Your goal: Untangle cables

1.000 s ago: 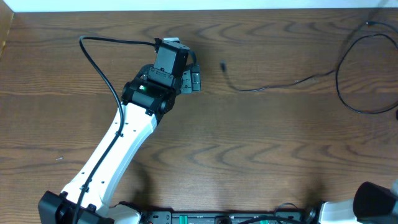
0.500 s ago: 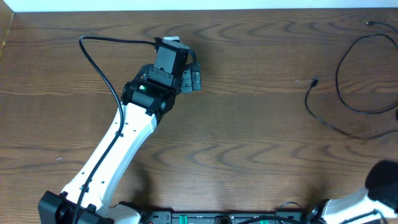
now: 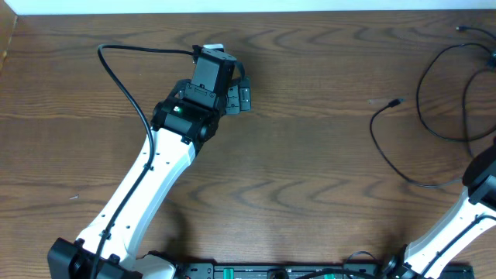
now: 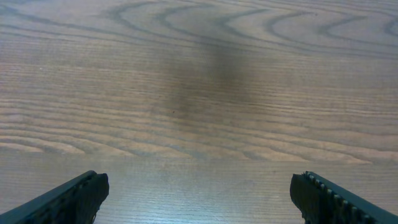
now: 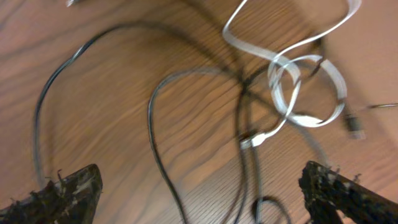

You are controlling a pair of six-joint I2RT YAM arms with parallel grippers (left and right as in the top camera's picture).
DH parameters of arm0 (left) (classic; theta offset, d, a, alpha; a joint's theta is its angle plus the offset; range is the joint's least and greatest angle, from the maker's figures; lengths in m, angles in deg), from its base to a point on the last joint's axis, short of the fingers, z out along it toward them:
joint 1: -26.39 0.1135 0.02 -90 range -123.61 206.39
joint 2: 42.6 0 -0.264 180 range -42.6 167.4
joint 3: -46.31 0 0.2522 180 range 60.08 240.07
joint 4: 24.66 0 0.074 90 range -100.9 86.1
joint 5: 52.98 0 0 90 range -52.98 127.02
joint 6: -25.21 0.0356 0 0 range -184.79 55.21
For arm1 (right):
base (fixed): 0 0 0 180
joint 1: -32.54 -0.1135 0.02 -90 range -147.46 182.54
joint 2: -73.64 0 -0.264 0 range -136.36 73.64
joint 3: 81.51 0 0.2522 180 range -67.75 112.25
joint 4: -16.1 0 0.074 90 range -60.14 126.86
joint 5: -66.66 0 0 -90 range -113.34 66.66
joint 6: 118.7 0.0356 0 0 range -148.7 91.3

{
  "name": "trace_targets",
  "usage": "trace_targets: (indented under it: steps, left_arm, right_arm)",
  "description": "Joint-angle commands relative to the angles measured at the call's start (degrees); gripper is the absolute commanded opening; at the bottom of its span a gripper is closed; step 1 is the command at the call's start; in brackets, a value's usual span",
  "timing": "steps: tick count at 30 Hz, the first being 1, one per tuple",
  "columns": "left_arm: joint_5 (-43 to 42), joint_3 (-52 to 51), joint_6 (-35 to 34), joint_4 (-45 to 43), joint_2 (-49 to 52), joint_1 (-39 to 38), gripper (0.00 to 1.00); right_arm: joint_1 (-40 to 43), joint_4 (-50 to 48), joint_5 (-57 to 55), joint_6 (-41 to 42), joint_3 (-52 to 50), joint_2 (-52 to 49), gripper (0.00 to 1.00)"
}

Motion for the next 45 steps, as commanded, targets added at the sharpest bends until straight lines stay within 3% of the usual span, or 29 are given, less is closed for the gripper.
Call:
trace_targets:
  steps: [1,15,18,29,37,45]
  left_arm:
    - [0.8,0.3,-0.3,0.0,0.6,0.1,1.0]
    - [0.8,0.3,-0.3,0.0,0.7,0.1,1.0]
    - [0.8,0.3,-0.3,0.0,0.7,0.1,1.0]
    - [0.8,0.3,-0.3,1.8,0.7,0.1,1.0]
    - [0.8,0.3,-0.3,1.9,0.7,0.1,1.0]
    - [0.8,0.3,-0.3,1.7,0.7,0.1,1.0]
  right_arm:
    - [-2.1,2.8,8.0,-4.1,0.7,1.8,0.99]
    - [-13.7,25.5,17.8,-8.0,0.2,1.8,0.99]
    - [-15.5,28.7,18.0,-8.5,0.2,2.1,0.94]
    - [-18.2,36.8,18.3,-7.8,-1.4,6.7,0.9]
    - [-22.5,28.3,11.8,1.7,-17.0,6.7,0.88]
    - [-26.0,16.2,11.8,7.7,-28.6,6.7,0.75]
